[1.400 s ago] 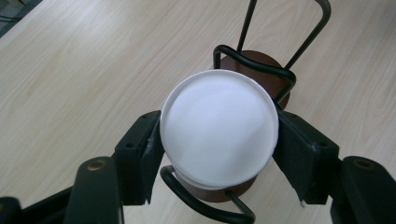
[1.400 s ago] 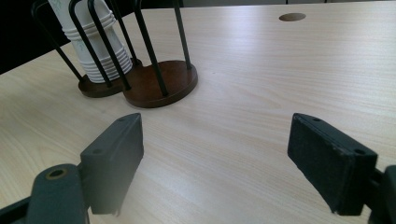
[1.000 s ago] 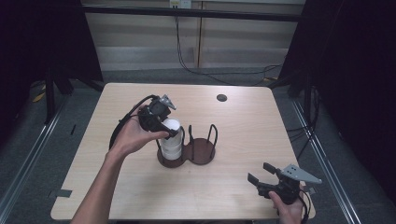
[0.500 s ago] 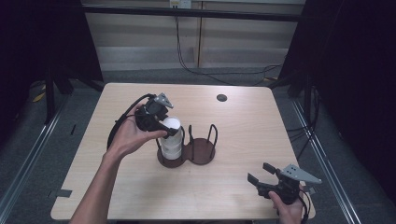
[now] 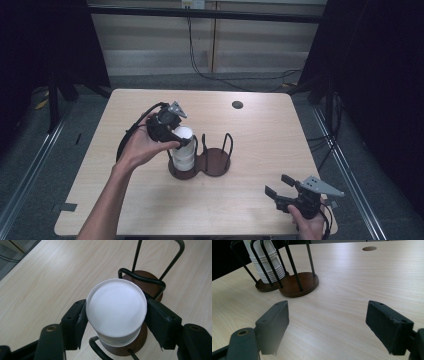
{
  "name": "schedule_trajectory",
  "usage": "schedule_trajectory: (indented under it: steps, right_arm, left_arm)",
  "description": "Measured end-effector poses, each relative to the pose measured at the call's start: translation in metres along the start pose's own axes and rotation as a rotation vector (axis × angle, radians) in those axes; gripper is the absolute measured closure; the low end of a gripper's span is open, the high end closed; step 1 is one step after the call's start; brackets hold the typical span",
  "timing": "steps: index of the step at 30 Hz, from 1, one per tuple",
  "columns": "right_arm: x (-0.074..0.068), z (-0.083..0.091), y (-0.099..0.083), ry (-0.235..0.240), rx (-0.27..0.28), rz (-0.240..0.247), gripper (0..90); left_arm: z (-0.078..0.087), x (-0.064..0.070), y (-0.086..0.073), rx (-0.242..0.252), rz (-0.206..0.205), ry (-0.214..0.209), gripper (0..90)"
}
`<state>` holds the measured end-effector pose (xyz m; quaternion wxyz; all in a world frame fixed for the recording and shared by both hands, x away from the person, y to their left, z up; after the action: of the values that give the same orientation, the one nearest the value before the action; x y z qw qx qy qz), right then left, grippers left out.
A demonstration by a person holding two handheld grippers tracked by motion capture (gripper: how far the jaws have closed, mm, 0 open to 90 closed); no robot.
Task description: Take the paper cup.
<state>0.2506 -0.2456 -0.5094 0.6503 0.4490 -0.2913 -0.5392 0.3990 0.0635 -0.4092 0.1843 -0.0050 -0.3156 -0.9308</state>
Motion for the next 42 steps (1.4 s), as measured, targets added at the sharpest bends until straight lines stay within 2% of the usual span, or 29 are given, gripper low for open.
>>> schedule_trajectory:
  steps: [2,3,10,12,14,17,21,23,26,29,31,34,35,36,37,38,39,40,41,42]
  right_arm:
    - [0.000,0.000,0.000,0.000,0.000,0.000,18.3]
    - [0.000,0.000,0.000,0.001,-0.001,0.001,18.4]
    - [0.000,0.000,0.000,0.002,-0.001,0.001,18.4]
    - [0.000,0.000,0.000,0.002,-0.001,0.000,18.4]
    - [0.000,0.000,0.000,0.002,-0.002,0.000,18.4]
    - [0.000,0.000,0.000,0.002,-0.002,0.001,18.4]
    - [0.000,-0.001,0.000,0.002,-0.002,0.004,18.4]
    - [0.000,-0.001,0.000,0.002,-0.003,0.003,18.4]
    - [-0.001,-0.001,-0.001,0.004,-0.006,0.005,18.5]
    - [-0.001,-0.001,-0.001,0.003,-0.006,0.005,18.4]
    - [-0.001,-0.001,-0.001,0.005,-0.006,0.006,18.5]
    - [0.000,-0.001,-0.001,0.003,-0.006,0.003,18.5]
    - [0.000,-0.001,-0.001,0.003,-0.005,0.002,18.5]
    - [0.000,-0.001,-0.001,0.003,-0.005,0.002,18.5]
    - [0.000,-0.001,-0.001,0.003,-0.006,0.003,18.6]
    - [0.000,-0.001,-0.001,0.003,-0.006,0.003,18.6]
    - [0.000,-0.001,-0.001,0.004,-0.007,0.006,18.6]
    - [0.000,-0.001,-0.001,0.004,-0.007,0.006,18.7]
    - [0.000,-0.001,-0.001,0.004,-0.008,0.004,18.7]
    - [0.000,-0.001,-0.001,0.004,-0.008,0.004,18.7]
  left_arm:
    - [0.000,0.000,0.000,0.000,-0.002,0.005,34.8]
    - [0.000,0.000,0.000,-0.010,-0.023,0.018,34.7]
    - [-0.002,0.000,-0.001,-0.022,-0.031,0.022,34.9]
    - [0.000,0.001,-0.001,-0.020,-0.030,0.001,35.8]
    - [0.001,0.002,0.000,-0.002,-0.019,-0.003,36.8]
    - [0.007,0.004,0.002,0.009,-0.030,-0.010,37.3]
    - [0.012,0.005,0.002,0.022,-0.019,-0.017,37.3]
    - [0.014,0.007,0.001,0.032,-0.010,-0.042,37.3]
    - [0.016,0.008,0.001,0.057,-0.006,-0.049,37.4]
    - [0.012,0.007,-0.002,0.034,0.002,-0.051,37.4]
    - [0.009,0.006,-0.005,0.004,0.025,-0.079,37.6]
    - [0.010,0.003,-0.003,0.030,0.048,-0.074,37.6]
    - [0.011,-0.002,-0.003,0.034,0.074,-0.037,37.6]
    - [0.011,-0.002,-0.003,0.034,0.074,-0.037,37.6]
    - [0.009,0.003,-0.004,-0.004,0.050,-0.050,37.6]
    - [0.009,0.003,-0.004,-0.004,0.050,-0.050,37.7]
    - [0.010,0.008,-0.003,-0.008,0.027,-0.057,37.8]
    - [0.010,0.008,-0.003,-0.008,0.027,-0.057,37.8]
    - [0.012,0.008,-0.002,0.026,0.041,-0.064,37.8]
    - [0.014,0.006,-0.002,0.038,0.056,-0.062,37.8]
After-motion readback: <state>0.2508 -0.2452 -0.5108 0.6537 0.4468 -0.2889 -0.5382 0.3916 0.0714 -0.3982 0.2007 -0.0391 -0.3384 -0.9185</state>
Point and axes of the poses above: each handheld gripper's, and its own axes: z roughly backward along the jaws, y roughly out of its top, x roughly to its right, the point moved 8 cm from there along -z, roughly forward along the jaws, and after that the axes turned 15 degrees about -y, right-handed, at the moved point
